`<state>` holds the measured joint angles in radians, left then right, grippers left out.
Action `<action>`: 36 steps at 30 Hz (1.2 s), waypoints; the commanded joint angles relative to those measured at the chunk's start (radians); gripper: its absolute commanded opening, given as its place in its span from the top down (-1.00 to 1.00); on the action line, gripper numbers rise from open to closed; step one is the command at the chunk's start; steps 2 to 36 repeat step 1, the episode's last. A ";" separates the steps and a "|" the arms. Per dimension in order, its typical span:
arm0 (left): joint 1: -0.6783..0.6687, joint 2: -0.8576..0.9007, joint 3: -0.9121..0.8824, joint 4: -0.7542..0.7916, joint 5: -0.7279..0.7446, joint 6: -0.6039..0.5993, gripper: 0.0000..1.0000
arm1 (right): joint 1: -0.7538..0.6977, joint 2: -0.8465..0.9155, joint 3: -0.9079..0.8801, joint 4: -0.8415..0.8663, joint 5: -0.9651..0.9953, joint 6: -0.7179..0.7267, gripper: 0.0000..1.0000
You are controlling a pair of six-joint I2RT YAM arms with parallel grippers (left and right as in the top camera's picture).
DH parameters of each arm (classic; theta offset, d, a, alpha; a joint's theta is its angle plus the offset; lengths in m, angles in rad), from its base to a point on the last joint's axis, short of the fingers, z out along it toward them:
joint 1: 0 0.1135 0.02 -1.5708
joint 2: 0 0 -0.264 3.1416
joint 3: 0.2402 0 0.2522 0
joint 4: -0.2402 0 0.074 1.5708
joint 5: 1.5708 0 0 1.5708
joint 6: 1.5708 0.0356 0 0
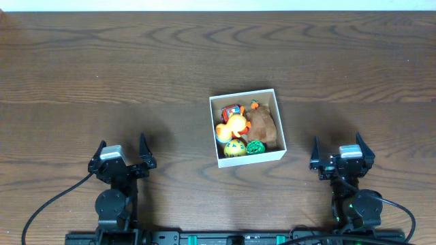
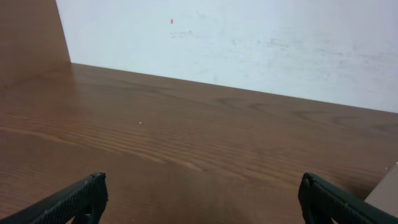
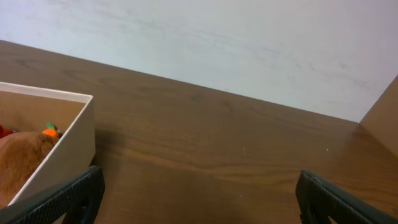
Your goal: Pack container
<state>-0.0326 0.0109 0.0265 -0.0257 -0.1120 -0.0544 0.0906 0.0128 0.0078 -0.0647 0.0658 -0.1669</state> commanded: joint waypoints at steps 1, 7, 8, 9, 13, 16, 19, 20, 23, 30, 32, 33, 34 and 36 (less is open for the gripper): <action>0.007 -0.006 -0.023 -0.034 -0.012 0.009 -0.96 | -0.006 -0.006 -0.002 -0.004 -0.006 -0.014 -0.98; 0.007 -0.006 -0.023 -0.034 -0.012 0.009 -0.96 | -0.006 -0.006 -0.002 -0.004 -0.006 -0.014 -0.98; 0.007 -0.006 -0.023 -0.034 -0.012 0.009 -0.96 | -0.006 -0.006 -0.002 -0.004 -0.006 -0.014 -0.98; 0.007 -0.006 -0.023 -0.034 -0.012 0.009 -0.96 | -0.006 -0.006 -0.002 -0.004 -0.006 -0.014 -0.98; 0.007 -0.006 -0.023 -0.034 -0.012 0.009 -0.96 | -0.006 -0.006 -0.002 -0.004 -0.006 -0.014 -0.98; 0.007 -0.006 -0.023 -0.034 -0.012 0.009 -0.96 | -0.006 -0.006 -0.002 -0.004 -0.006 -0.014 -0.98; 0.007 -0.006 -0.023 -0.034 -0.012 0.009 -0.96 | -0.006 -0.006 -0.002 -0.004 -0.006 -0.014 -0.98; 0.007 -0.006 -0.023 -0.034 -0.012 0.009 -0.96 | -0.006 -0.006 -0.002 -0.004 -0.006 -0.014 -0.98; 0.007 -0.006 -0.023 -0.034 -0.012 0.009 -0.96 | -0.006 -0.006 -0.002 -0.004 -0.006 -0.014 -0.98; 0.007 -0.006 -0.023 -0.034 -0.012 0.009 -0.96 | -0.006 -0.006 -0.002 -0.004 -0.006 -0.014 -0.98; 0.007 -0.006 -0.023 -0.034 -0.012 0.009 -0.96 | -0.006 -0.006 -0.002 -0.004 -0.006 -0.014 -0.98; 0.007 -0.006 -0.023 -0.034 -0.012 0.009 -0.96 | -0.006 -0.006 -0.002 -0.004 -0.006 -0.014 -0.98; 0.007 -0.006 -0.023 -0.034 -0.012 0.009 -0.96 | -0.006 -0.006 -0.002 -0.004 -0.006 -0.014 -0.98; 0.007 -0.006 -0.023 -0.034 -0.012 0.009 -0.96 | -0.006 -0.006 -0.002 -0.004 -0.006 -0.014 -0.98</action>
